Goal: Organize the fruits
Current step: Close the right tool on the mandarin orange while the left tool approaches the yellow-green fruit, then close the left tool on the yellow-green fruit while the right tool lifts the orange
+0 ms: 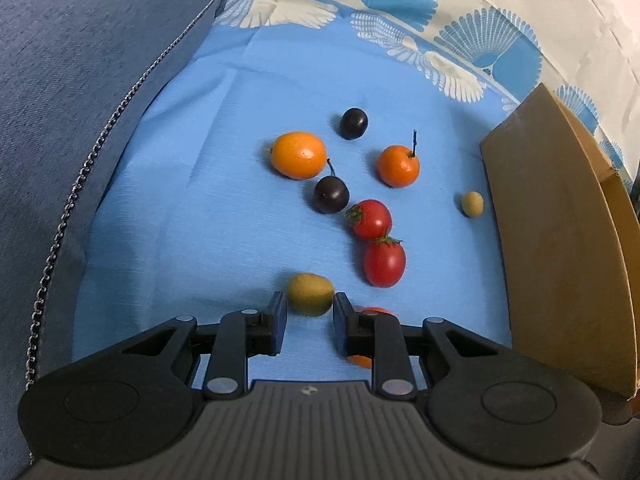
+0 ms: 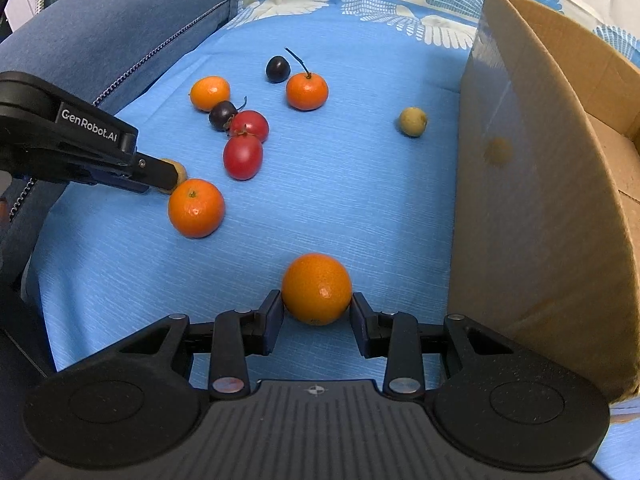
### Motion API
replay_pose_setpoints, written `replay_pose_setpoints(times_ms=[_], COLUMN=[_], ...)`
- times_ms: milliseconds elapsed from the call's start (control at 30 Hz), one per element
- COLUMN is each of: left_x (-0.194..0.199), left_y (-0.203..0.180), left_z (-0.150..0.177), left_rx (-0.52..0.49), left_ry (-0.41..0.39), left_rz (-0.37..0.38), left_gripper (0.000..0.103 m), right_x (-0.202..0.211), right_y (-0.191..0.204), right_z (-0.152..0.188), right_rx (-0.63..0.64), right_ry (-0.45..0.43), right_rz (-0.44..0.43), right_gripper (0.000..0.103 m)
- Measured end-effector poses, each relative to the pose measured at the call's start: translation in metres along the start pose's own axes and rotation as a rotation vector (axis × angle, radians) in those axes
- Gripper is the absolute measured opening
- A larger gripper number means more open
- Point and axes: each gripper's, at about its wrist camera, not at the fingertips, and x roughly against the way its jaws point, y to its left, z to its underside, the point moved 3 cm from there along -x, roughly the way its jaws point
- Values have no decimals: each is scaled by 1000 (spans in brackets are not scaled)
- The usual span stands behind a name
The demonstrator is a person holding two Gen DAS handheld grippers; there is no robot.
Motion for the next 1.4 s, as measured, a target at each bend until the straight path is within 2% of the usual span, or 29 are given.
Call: replay_pose_setpoints(times_ms=[200, 600, 633, 667, 733, 833, 967, 1033, 1233, 1300, 1400], left_x=[-7, -16, -16, -16, -13, -10, -12, -11, -12, -10, -4], left_y=[-3, 0, -1, -2, -3, -2, 0, 2, 7, 8, 14], left_z=[-3, -11, -11, -11, -10, -9, -9, -9, -11, -12, -14], left_rx=[-9, 15, 11, 7, 1, 5, 17, 28, 61, 71, 116], left_ry=[2, 0, -1, -2, -16, -28, -11, -10, -10, -37, -92], left_rz=[1, 21, 19, 21, 23, 25, 21, 29, 48, 45, 55], left_gripper=[31, 31, 28, 18, 12, 12, 12, 12, 21, 23, 37], right_x=[0, -3, -3, -1, 4, 9, -5, -4, -4, -6, -6], right_y=[0, 7, 7, 7, 8, 7, 4, 5, 3, 4, 2], right_z=[-1, -5, -5, -6, -9, -12, -5, -5, -4, -4, -6], right_rx=[17, 58, 57, 55, 53, 48, 41, 35, 21, 14, 7], right_ry=[-11, -41, -44, -52, -81, -93, -21, -28, -23, -22, -20], right_rz=[9, 21, 14, 7, 9, -6, -5, -4, -12, -10, -16], right_gripper=[38, 38, 37, 37, 38, 38, 38, 38, 38, 38, 38])
